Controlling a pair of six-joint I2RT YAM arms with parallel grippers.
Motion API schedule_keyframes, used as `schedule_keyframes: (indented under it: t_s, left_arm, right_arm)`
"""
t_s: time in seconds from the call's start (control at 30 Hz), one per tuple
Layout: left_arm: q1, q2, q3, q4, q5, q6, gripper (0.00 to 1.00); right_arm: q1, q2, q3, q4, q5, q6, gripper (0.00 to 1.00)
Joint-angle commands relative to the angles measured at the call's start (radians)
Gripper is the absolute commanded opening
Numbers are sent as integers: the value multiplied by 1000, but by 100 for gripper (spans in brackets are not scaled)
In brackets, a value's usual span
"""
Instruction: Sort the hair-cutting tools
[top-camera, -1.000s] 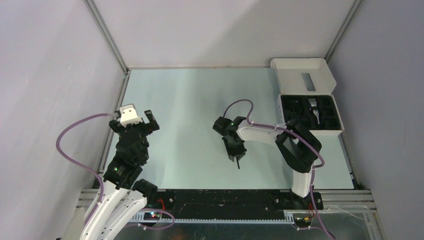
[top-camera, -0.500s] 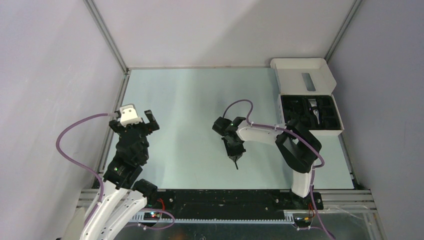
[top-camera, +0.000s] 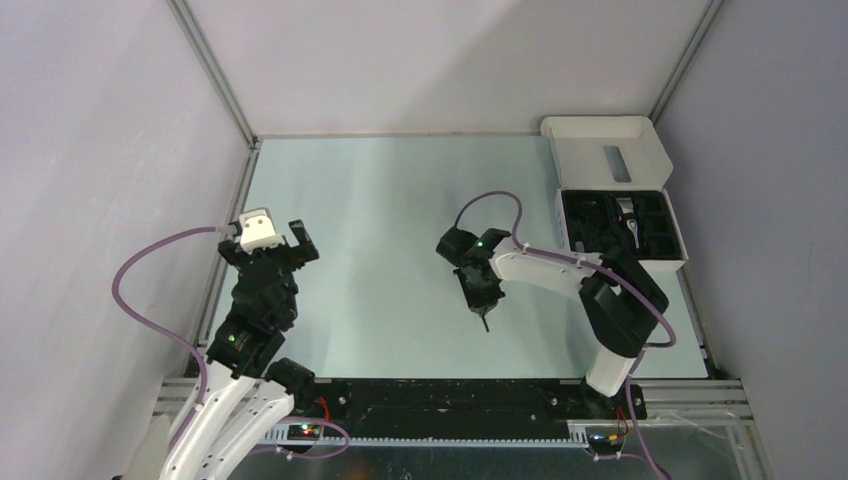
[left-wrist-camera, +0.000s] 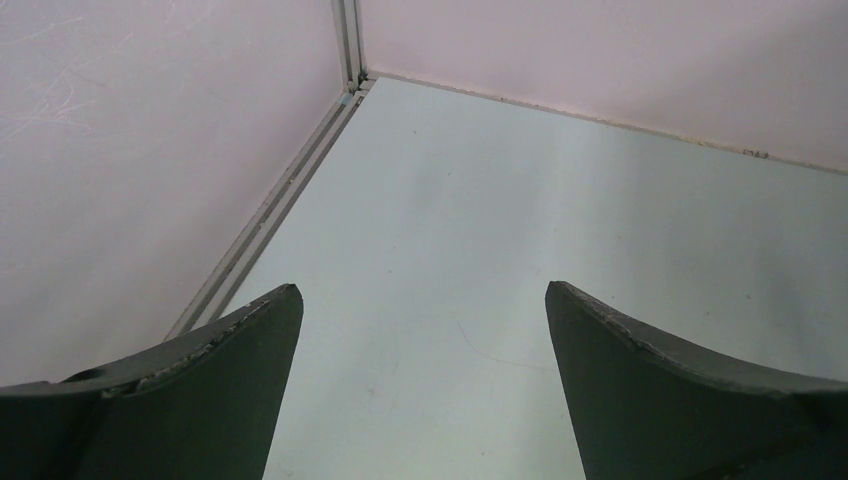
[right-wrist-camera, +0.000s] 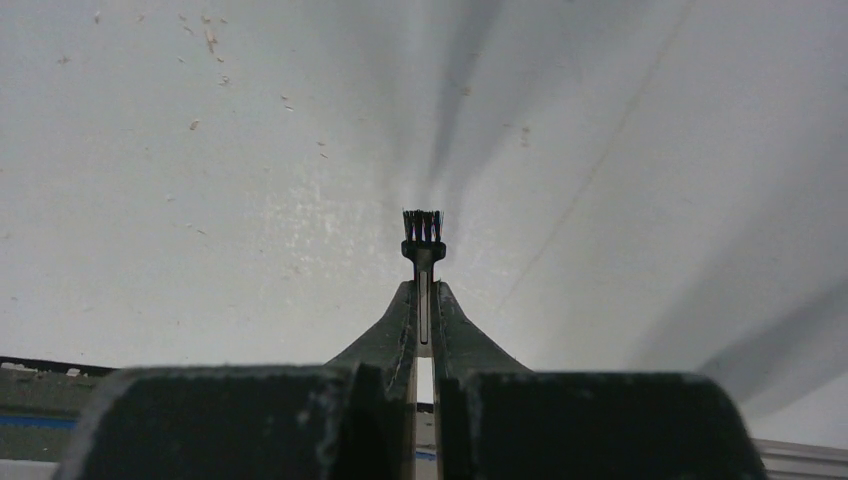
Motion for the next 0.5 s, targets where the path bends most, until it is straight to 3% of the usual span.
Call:
schedule_keyframes:
  t_s: [0.0,0.23,0.47]
  left_arm:
    - [6,-3,-3,20,-6,-15,98]
    - [6,-5,-3,21,-2,-16,98]
    - [6,-10,-2,18,-2,-16,98]
  right_arm:
    - [-53,-108,25,-56,58,-49,0]
    - [-195,-209,26,-103,144,-126,0]
    - [-432,-294,25,-94,197,-234,0]
